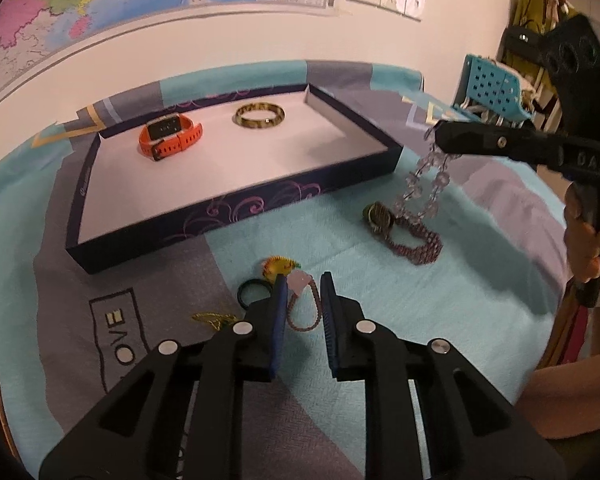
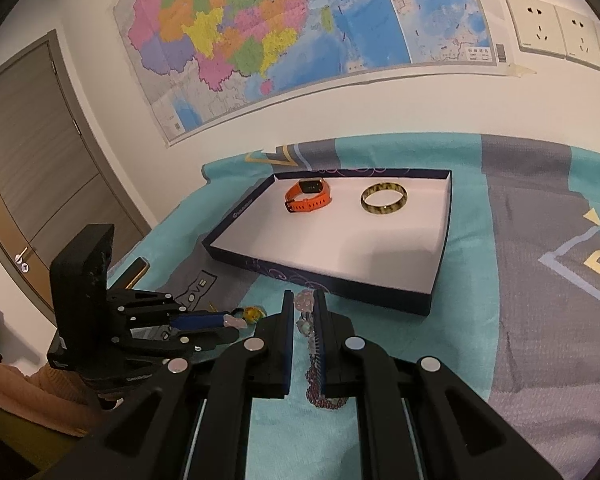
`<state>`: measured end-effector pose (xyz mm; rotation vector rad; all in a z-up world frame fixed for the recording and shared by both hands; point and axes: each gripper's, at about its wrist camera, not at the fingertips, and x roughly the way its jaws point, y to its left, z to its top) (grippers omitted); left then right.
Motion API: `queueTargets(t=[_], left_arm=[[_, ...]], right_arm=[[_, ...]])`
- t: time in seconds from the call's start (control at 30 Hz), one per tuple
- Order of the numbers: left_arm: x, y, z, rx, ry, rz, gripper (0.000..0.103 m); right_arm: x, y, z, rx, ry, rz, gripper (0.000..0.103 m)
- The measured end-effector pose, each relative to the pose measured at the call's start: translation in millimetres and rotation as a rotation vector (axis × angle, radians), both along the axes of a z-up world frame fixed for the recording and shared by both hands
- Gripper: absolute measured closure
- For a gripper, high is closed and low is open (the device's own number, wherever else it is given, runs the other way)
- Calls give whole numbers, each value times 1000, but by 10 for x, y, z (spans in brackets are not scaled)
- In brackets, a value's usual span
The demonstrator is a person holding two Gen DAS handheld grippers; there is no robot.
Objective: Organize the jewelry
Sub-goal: 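Lift the crystal bracelet with the right tool while the left tool grasps the pink keychain, then place the keychain and crystal bracelet into the box, opening both tools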
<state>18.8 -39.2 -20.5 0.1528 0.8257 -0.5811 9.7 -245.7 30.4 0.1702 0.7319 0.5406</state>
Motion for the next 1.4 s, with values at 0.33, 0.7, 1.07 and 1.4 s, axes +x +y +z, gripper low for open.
queueTargets(t=[0.33,0.7,1.07,1.4], left_arm=[[192,136,283,-54,-57,46,86],[709,242,344,-59,-55,122,86],[1127,252,245,-28,-27,167,86],[1363,249,188,-9,-13,199,86]], right_arm=[[206,52,171,-2,-46,9,95],[694,173,260,-22,-70,-6,95],[1191,259,118,-7,-17,-27,95],[1416,341,-28,-15,23,-29,95]])
